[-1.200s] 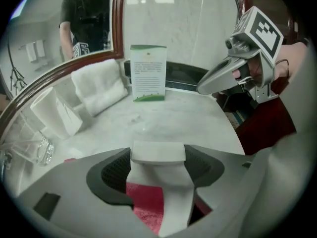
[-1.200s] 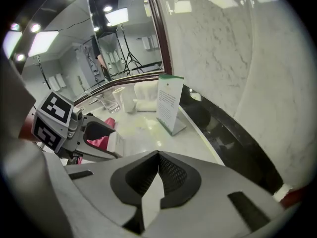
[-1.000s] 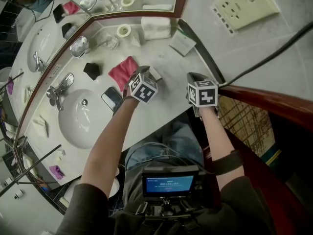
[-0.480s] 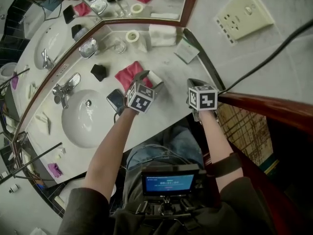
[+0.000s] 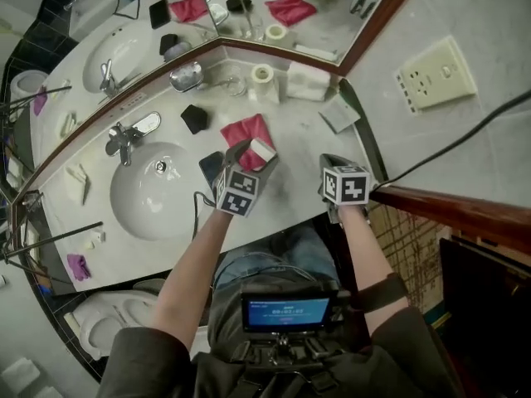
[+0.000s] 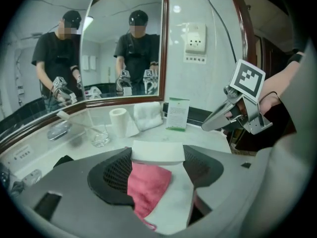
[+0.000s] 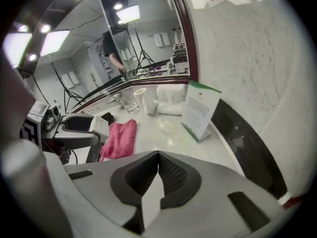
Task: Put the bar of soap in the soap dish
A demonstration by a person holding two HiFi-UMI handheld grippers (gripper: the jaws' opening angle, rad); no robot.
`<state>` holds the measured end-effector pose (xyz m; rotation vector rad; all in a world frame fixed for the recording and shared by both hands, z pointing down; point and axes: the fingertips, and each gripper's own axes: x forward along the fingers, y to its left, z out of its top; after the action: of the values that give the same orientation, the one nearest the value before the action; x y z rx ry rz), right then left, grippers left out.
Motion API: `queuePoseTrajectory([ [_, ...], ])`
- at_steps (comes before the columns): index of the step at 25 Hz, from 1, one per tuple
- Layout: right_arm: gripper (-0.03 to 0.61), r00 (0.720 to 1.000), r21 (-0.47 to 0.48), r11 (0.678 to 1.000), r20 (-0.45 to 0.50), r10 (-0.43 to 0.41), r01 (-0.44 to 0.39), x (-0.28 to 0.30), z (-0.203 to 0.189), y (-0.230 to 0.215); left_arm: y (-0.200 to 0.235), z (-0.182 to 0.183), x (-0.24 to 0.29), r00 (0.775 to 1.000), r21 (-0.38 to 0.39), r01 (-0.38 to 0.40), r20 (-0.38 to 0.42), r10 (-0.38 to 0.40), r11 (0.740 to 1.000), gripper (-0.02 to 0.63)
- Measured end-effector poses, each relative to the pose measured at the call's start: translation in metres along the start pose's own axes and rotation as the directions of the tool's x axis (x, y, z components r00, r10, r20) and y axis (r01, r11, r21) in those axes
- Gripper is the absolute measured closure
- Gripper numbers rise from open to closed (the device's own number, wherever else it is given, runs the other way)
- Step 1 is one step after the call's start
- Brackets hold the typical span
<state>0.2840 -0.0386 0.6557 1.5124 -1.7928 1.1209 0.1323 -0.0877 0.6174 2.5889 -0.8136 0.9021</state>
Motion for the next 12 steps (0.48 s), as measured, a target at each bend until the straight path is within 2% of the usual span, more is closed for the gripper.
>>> queuePoseTrajectory([
  [6, 0.561, 0.993, -0.118, 0.987, -0.045, 0.105, -0.109, 0.011, 0.003, 0.062, 0.040, -0.012, -0.048, 0.990, -0.089, -0.131, 0.041, 0.135, 0.987, 0.291],
  [12, 0.561, 0.966, -0.266, 0.930, -0.117, 0.229, -0.253, 0.026, 0.002, 0.148, 0.093, -0.025, -0.094, 0.962, -0.166, -0.257, 0.052, 0.268, 0.952, 0.291],
])
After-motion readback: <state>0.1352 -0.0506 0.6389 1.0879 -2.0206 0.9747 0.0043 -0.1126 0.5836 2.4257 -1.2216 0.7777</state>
